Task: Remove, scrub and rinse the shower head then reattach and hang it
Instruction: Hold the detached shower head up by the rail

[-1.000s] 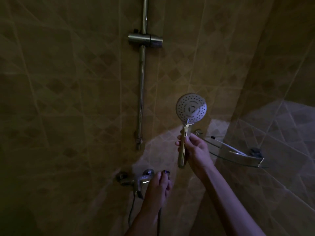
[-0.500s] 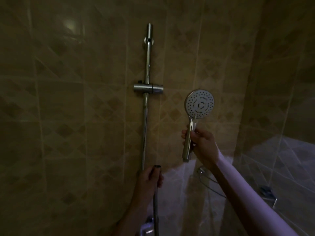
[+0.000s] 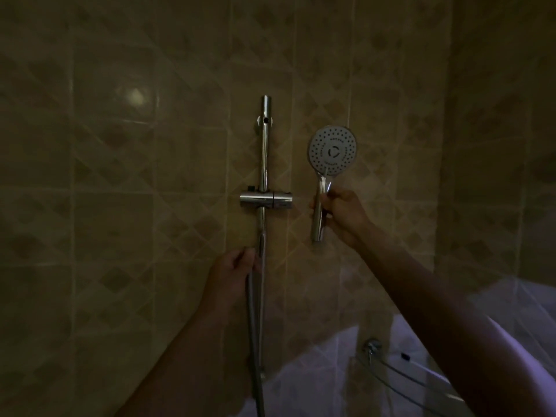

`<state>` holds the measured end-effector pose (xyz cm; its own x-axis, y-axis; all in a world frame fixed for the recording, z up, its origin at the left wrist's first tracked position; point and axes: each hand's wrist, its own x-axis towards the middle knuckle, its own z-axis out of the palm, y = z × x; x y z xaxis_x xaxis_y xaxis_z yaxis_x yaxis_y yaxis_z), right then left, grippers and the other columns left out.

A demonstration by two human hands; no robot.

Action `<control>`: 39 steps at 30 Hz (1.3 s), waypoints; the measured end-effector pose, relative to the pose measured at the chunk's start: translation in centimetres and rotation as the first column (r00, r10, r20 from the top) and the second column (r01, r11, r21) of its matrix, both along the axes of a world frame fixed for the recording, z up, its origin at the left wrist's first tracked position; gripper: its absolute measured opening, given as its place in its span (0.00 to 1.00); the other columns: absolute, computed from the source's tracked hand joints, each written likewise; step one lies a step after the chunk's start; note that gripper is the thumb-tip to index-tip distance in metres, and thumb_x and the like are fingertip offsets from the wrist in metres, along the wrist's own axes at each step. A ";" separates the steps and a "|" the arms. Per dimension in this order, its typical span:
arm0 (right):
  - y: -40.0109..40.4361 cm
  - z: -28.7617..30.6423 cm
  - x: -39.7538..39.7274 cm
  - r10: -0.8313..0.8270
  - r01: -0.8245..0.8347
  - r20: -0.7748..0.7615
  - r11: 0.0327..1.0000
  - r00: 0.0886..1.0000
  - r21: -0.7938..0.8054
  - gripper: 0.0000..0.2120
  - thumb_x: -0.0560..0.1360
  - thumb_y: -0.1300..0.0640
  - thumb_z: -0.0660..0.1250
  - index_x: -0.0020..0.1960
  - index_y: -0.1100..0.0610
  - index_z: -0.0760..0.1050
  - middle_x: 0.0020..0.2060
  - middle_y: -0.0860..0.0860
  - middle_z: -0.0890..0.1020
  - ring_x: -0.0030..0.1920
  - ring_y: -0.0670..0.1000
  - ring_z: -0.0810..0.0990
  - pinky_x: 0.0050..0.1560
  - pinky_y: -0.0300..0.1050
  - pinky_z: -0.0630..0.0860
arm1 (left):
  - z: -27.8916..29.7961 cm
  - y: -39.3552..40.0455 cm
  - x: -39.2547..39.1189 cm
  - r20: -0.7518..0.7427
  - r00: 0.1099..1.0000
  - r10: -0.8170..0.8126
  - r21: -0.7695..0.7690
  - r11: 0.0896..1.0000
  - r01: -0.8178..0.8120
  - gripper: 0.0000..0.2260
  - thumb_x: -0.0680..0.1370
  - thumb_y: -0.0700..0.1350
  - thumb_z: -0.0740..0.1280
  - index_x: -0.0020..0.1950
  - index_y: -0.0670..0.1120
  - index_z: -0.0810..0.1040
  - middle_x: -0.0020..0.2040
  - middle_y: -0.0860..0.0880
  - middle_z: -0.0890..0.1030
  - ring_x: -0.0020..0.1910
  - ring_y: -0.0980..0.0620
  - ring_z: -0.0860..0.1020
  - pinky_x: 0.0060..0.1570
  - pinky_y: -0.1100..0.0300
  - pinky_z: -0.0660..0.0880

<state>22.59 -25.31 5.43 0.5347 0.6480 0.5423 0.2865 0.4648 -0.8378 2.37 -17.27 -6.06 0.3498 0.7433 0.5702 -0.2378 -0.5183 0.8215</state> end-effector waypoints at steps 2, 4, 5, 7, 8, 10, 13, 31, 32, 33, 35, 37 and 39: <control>1.0 1.6 -0.3 -0.011 0.011 0.018 1.000 1.000 0.004 0.08 0.78 0.66 0.62 0.43 0.59 0.77 0.39 0.59 0.79 0.36 0.54 0.78 0.31 0.43 0.75 | 1.8 0.6 -0.2 -0.001 1.000 0.024 0.029 0.999 -0.024 0.15 0.79 0.49 0.61 0.38 0.43 0.78 0.33 0.47 0.77 0.32 0.55 0.76 0.38 0.59 0.69; 1.9 2.9 -0.6 -0.006 0.005 0.040 1.000 0.999 0.026 0.11 0.78 0.67 0.62 0.40 0.57 0.78 0.37 0.57 0.80 0.34 0.53 0.78 0.29 0.41 0.74 | 3.6 1.4 -0.5 0.003 1.000 0.030 0.065 0.997 -0.030 0.14 0.79 0.49 0.61 0.39 0.42 0.77 0.34 0.48 0.76 0.32 0.57 0.74 0.37 0.60 0.68; 2.3 3.5 -0.9 0.004 -0.005 0.049 0.999 0.999 0.035 0.13 0.77 0.68 0.61 0.39 0.56 0.78 0.36 0.56 0.80 0.34 0.52 0.78 0.27 0.40 0.73 | 4.4 1.9 -0.6 -0.003 1.000 0.031 0.086 0.996 -0.031 0.14 0.79 0.48 0.61 0.40 0.42 0.77 0.35 0.47 0.76 0.33 0.55 0.74 0.37 0.60 0.68; 3.0 4.4 -1.3 0.014 -0.018 0.073 0.998 0.997 0.052 0.13 0.77 0.69 0.61 0.39 0.57 0.77 0.35 0.56 0.80 0.33 0.51 0.78 0.25 0.38 0.73 | 5.5 3.0 -0.8 -0.017 0.999 0.051 0.117 0.992 -0.049 0.13 0.80 0.46 0.59 0.41 0.41 0.77 0.35 0.46 0.76 0.35 0.52 0.73 0.38 0.59 0.68; 3.3 4.9 -1.4 0.013 -0.019 0.089 0.998 0.996 0.058 0.12 0.77 0.69 0.61 0.39 0.57 0.77 0.34 0.56 0.79 0.32 0.51 0.78 0.25 0.39 0.73 | 6.0 3.4 -0.9 -0.019 0.998 0.065 0.131 0.989 -0.061 0.14 0.81 0.45 0.58 0.41 0.40 0.77 0.36 0.45 0.77 0.36 0.51 0.73 0.39 0.58 0.68; 3.8 5.8 -1.5 0.008 -0.016 0.100 0.997 0.995 0.076 0.13 0.77 0.69 0.62 0.37 0.58 0.75 0.31 0.55 0.78 0.29 0.49 0.77 0.24 0.38 0.73 | 6.5 4.1 -0.9 -0.024 0.996 0.090 0.155 0.984 -0.085 0.15 0.81 0.45 0.58 0.43 0.36 0.78 0.37 0.43 0.77 0.36 0.49 0.73 0.41 0.57 0.68; 4.6 6.6 -1.5 0.029 -0.035 0.063 0.994 0.998 0.100 0.14 0.77 0.70 0.60 0.36 0.58 0.72 0.32 0.55 0.76 0.31 0.50 0.76 0.23 0.37 0.71 | 6.7 4.7 -0.8 -0.024 0.995 0.101 0.167 0.981 -0.096 0.16 0.81 0.44 0.58 0.44 0.34 0.78 0.37 0.41 0.77 0.37 0.48 0.74 0.42 0.57 0.68; 3.3 6.4 0.8 0.091 -0.094 0.041 0.990 0.995 0.103 0.06 0.77 0.69 0.59 0.45 0.63 0.74 0.38 0.59 0.79 0.41 0.56 0.80 0.29 0.41 0.72 | 13.9 2.9 5.4 -0.264 0.960 0.092 0.373 0.928 0.014 0.06 0.74 0.42 0.70 0.43 0.38 0.81 0.32 0.49 0.80 0.31 0.58 0.79 0.34 0.62 0.77; 3.1 6.5 1.0 0.094 -0.098 0.039 0.990 0.995 0.102 0.06 0.77 0.69 0.59 0.45 0.63 0.73 0.38 0.58 0.79 0.42 0.56 0.80 0.30 0.42 0.71 | 15.0 3.1 6.3 -0.280 0.951 0.126 0.387 0.922 -0.008 0.07 0.73 0.42 0.71 0.42 0.38 0.80 0.34 0.44 0.82 0.33 0.51 0.80 0.38 0.54 0.79; 2.9 6.5 1.3 0.099 -0.102 0.037 0.990 0.994 0.101 0.07 0.77 0.69 0.58 0.45 0.62 0.73 0.37 0.57 0.80 0.43 0.56 0.80 0.31 0.44 0.71 | 16.1 3.2 7.1 -0.289 0.944 0.160 0.408 0.913 -0.030 0.06 0.72 0.42 0.72 0.39 0.40 0.80 0.37 0.40 0.82 0.35 0.46 0.81 0.41 0.48 0.80; 2.5 6.5 1.8 0.108 -0.111 0.030 0.989 0.994 0.103 0.08 0.78 0.69 0.57 0.44 0.61 0.73 0.38 0.56 0.81 0.45 0.57 0.80 0.34 0.46 0.71 | 17.9 3.4 8.5 -0.293 0.924 0.246 0.474 0.877 -0.083 0.06 0.70 0.42 0.73 0.36 0.44 0.77 0.41 0.37 0.83 0.41 0.42 0.82 0.47 0.43 0.79; 2.2 6.5 2.4 0.114 -0.117 0.029 0.987 0.993 0.110 0.10 0.78 0.69 0.57 0.42 0.60 0.73 0.38 0.56 0.81 0.46 0.59 0.79 0.37 0.48 0.70 | 19.2 3.2 9.5 -0.302 0.883 0.359 0.553 0.821 -0.145 0.08 0.69 0.43 0.74 0.42 0.41 0.79 0.45 0.37 0.83 0.47 0.42 0.82 0.50 0.47 0.78; 2.0 6.4 2.8 0.119 -0.122 0.030 0.986 0.992 0.113 0.11 0.78 0.69 0.57 0.41 0.60 0.73 0.36 0.56 0.81 0.46 0.60 0.78 0.37 0.48 0.69 | 20.2 3.2 10.2 -0.324 0.831 0.452 0.618 0.766 -0.176 0.13 0.70 0.43 0.74 0.49 0.37 0.79 0.49 0.39 0.82 0.50 0.42 0.80 0.51 0.51 0.77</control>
